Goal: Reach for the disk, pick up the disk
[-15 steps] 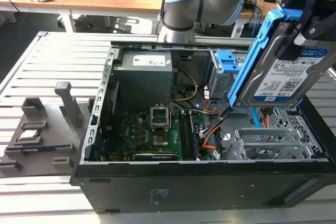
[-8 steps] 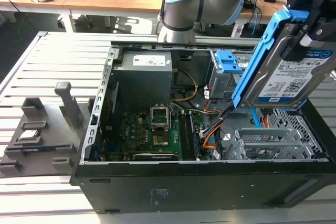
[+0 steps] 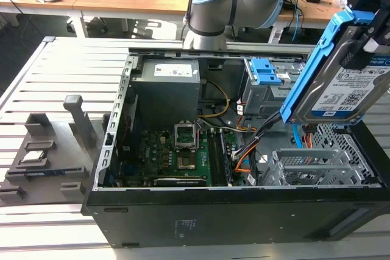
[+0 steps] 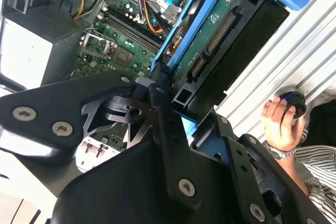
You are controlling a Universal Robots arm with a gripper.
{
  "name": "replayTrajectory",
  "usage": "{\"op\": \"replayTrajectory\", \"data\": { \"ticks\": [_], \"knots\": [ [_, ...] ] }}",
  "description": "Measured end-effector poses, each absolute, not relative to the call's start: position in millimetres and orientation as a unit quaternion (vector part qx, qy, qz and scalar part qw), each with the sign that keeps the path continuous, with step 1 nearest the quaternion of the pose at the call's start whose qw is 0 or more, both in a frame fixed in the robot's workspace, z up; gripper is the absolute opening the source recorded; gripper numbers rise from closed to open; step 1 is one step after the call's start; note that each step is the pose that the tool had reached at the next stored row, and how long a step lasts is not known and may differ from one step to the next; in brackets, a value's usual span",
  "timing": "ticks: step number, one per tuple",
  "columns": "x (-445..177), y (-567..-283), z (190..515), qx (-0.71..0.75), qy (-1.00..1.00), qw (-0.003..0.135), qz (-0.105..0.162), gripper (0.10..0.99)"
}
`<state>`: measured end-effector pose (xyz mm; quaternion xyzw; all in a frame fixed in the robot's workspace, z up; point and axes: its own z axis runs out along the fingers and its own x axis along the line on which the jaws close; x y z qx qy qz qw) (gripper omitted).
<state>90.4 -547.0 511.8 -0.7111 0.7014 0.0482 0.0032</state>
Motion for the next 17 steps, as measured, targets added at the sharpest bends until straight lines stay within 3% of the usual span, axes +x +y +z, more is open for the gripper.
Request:
{"op": "replayTrajectory", "data": {
  "ticks": [17],
  "knots": [
    [103, -547, 502, -0.713, 0.7, 0.002, 0.05, 0.369]
  ]
}}
